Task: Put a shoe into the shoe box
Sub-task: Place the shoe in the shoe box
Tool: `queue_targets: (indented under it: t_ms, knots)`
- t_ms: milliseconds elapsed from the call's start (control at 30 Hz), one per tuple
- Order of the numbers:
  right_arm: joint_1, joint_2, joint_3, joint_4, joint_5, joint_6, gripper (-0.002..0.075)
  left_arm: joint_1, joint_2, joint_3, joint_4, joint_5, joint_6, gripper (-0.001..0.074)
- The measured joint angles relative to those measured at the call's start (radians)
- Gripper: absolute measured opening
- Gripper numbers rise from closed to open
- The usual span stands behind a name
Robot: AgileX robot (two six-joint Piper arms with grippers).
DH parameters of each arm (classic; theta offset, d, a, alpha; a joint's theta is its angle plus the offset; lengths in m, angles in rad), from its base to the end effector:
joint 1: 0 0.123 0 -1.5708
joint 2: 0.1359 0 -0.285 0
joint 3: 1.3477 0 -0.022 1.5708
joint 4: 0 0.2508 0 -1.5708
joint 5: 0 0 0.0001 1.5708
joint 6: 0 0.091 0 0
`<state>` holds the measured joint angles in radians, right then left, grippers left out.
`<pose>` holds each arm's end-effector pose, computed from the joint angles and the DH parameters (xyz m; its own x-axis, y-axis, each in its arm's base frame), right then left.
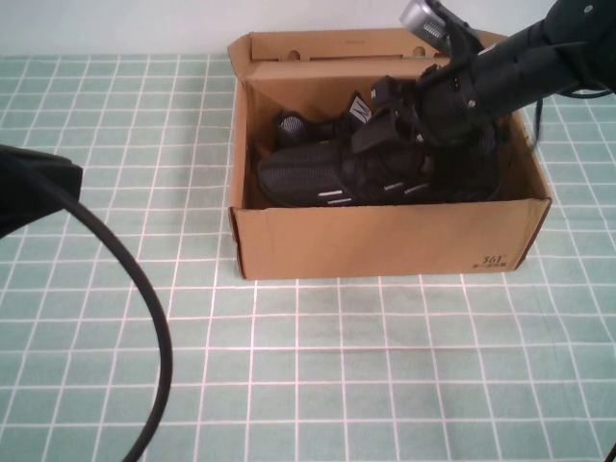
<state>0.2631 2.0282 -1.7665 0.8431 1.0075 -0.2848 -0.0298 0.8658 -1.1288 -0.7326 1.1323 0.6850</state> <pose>0.4186 0.1723 0.2786 -0.9149 -0.0437 -0.4014 -0.3176 0.6916 0.6487 0.1300 -0.0590 0.4255 -0.4219 0.2631 -0.8676 0.6695 0.7358 -0.1024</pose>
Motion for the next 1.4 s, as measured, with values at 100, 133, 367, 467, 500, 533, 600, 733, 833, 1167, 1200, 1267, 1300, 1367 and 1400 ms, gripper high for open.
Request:
queue_targets:
  t_ms: [100,133,367,467,500,533,600,733,833,1167,1200,1267,1300,1367,1400]
  knots:
    - [0.000,0.000,-0.001,-0.051,0.012,0.041,0.0275,0.000,0.000,0.000,0.000,0.000,0.000,0.0000]
    - [0.000,0.000,-0.001,-0.073,0.015,0.052,0.0293,0.000,0.000,0.000,0.000,0.000,0.000,0.0000]
    - [0.000,0.000,-0.001,-0.259,0.069,0.147,0.0335,0.000,0.000,0.000,0.000,0.000,-0.019,0.0000]
    - [0.000,-0.009,-0.002,-0.305,0.078,0.156,0.0337,0.000,0.000,0.000,0.000,0.000,-0.021,0.0000]
    - [0.000,-0.014,-0.002,-0.324,0.080,0.158,0.0337,0.000,0.000,0.000,0.000,0.000,-0.021,0.0000]
    - [0.000,-0.025,-0.006,-0.346,0.082,0.163,0.0337,0.000,0.000,0.000,0.000,0.000,-0.021,0.0000]
    - [0.000,-0.046,-0.018,-0.406,0.086,0.172,0.0337,0.000,0.000,0.000,0.000,0.000,-0.021,0.0000]
    - [0.000,-0.116,-0.047,-0.519,0.091,0.179,0.0338,0.000,0.000,0.000,0.015,0.000,-0.012,0.0000]
    - [0.000,-0.178,-0.064,-0.585,0.091,0.179,0.0310,0.000,-0.002,0.000,0.019,0.000,0.050,0.0000]
    - [0.000,-0.478,-0.070,-0.698,0.056,0.089,0.0006,0.000,-0.133,0.000,0.277,-0.097,0.034,0.0000]
    - [0.000,-0.519,-0.070,-0.700,0.055,0.085,0.0001,0.000,-0.147,0.000,0.328,-0.121,-0.013,0.0000]
    - [0.000,-0.603,-0.062,-0.703,0.046,0.072,-0.0003,0.000,-0.162,0.000,0.403,-0.162,-0.101,0.0000]
    - [0.000,-0.645,-0.050,-0.703,0.039,0.065,-0.0004,0.000,-0.164,0.004,0.428,-0.182,-0.143,0.0000]
    - [0.000,-0.721,-0.015,-0.706,0.024,0.054,-0.0005,0.000,-0.164,0.020,0.447,-0.211,-0.191,0.0000]
    - [0.000,-0.764,0.016,-0.706,0.012,0.051,-0.0005,0.000,-0.164,0.033,0.449,-0.224,-0.205,0.0000]
